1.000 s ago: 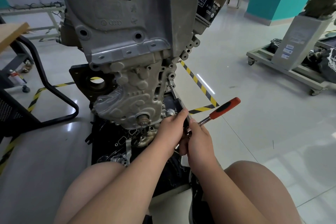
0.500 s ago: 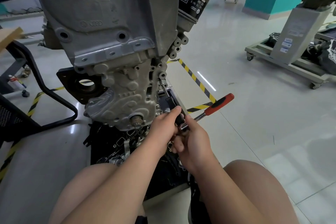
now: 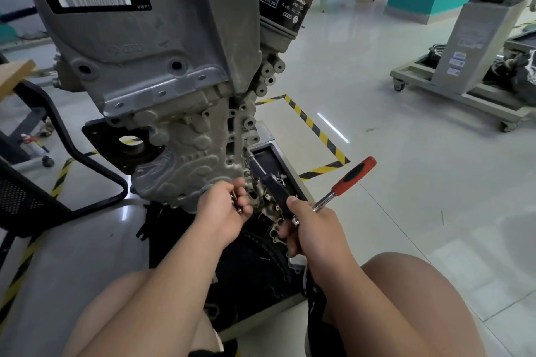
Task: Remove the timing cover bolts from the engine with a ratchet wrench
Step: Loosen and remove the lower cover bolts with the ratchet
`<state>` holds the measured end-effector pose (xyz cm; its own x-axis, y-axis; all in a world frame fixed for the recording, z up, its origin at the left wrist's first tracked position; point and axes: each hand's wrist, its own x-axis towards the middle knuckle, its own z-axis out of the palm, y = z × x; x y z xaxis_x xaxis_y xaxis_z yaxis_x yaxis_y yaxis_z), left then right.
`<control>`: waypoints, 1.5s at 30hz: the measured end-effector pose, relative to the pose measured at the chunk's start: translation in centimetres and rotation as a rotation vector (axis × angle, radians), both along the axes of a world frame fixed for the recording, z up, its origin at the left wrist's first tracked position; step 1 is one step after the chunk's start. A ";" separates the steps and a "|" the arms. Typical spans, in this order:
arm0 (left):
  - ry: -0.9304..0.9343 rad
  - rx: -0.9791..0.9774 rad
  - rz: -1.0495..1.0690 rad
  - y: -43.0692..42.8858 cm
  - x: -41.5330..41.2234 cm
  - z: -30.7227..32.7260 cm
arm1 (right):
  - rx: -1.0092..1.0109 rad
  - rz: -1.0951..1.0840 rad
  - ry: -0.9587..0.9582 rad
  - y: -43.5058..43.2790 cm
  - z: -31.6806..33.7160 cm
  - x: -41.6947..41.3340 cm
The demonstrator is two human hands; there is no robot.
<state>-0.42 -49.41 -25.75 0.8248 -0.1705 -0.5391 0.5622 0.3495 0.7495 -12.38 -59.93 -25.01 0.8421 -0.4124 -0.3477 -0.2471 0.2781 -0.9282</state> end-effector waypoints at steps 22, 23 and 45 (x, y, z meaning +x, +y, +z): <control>-0.013 0.322 -0.166 0.1 0.0 -0.3 | 0.175 0.057 0.004 -1.2 -0.8 -0.4; -0.026 0.345 -0.176 -0.4 0.2 -0.3 | 0.172 0.059 0.009 -1.5 -0.8 -0.5; 0.084 0.679 -0.448 -0.1 3.0 -7.4 | 0.283 -0.011 0.276 -3.2 -8.5 2.6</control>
<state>2.62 -49.51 -33.15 0.7082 -0.0888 -0.7005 0.6042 -0.4370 0.6663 -9.77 -63.11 -33.54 0.6967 -0.2766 -0.6619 -0.4725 0.5173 -0.7135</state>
